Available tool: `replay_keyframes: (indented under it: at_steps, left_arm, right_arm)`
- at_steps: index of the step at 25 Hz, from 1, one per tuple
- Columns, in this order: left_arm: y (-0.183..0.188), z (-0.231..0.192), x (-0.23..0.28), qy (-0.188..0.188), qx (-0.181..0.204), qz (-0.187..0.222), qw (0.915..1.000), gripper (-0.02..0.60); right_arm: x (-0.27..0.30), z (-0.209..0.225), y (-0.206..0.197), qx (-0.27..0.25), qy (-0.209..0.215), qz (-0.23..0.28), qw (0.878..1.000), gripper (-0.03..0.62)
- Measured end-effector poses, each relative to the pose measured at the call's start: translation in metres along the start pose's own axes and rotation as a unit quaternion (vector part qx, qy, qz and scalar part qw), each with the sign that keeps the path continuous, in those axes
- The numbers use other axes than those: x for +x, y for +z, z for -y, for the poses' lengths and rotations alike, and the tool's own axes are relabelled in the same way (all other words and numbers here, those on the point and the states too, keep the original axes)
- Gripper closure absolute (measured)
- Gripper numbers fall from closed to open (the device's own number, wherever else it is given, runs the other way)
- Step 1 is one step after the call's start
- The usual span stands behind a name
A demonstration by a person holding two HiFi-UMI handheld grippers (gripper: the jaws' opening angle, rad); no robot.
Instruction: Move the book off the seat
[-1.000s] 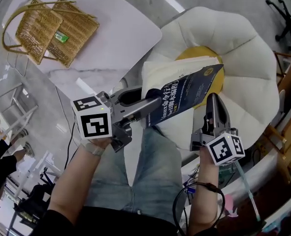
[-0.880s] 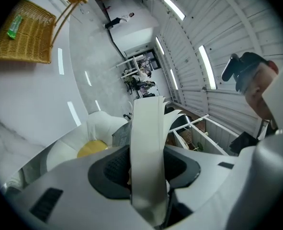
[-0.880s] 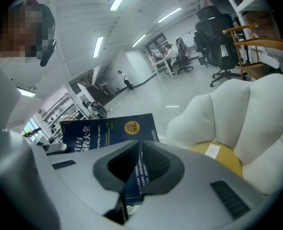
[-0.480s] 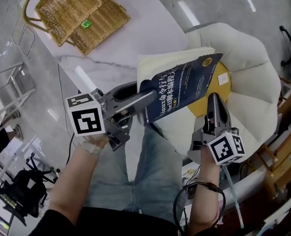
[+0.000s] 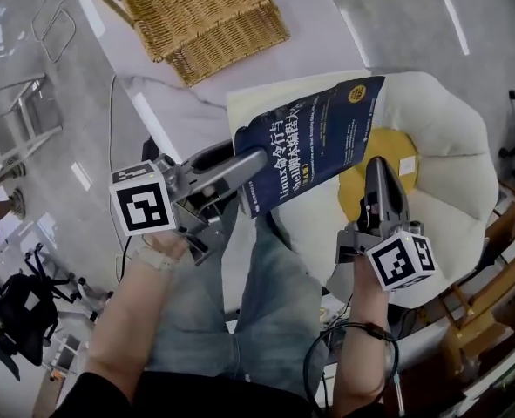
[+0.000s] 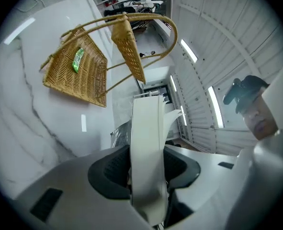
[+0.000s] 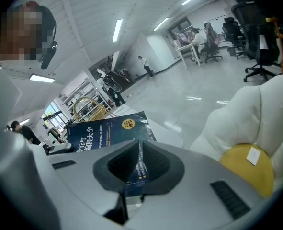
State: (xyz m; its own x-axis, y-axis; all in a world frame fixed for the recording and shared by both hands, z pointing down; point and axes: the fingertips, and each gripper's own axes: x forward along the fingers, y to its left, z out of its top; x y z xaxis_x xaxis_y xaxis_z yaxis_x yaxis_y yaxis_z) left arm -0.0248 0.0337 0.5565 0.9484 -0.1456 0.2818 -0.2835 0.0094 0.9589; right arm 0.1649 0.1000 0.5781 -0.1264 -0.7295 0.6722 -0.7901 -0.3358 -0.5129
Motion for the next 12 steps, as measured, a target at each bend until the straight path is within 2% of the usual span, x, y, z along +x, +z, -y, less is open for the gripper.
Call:
replay_keyframes:
  at_steps: [7, 10, 12]
  left_arm:
    - [0.003, -0.027, -0.011, 0.014, -0.036, 0.046, 0.9982, 0.405]
    - [-0.002, -0.034, -0.011, -0.003, -0.08, 0.072, 0.9942, 0.405]
    - [-0.005, -0.038, -0.01, -0.01, -0.093, 0.083, 0.9922, 0.405]
  right_arm:
    - [0.019, -0.019, -0.009, -0.008, 0.025, -0.021, 0.999, 0.566]
    - [0.022, -0.022, -0.015, -0.011, 0.035, -0.032, 0.999, 0.566]
    - [0.025, -0.024, -0.02, -0.012, 0.039, -0.039, 0.998, 0.566]
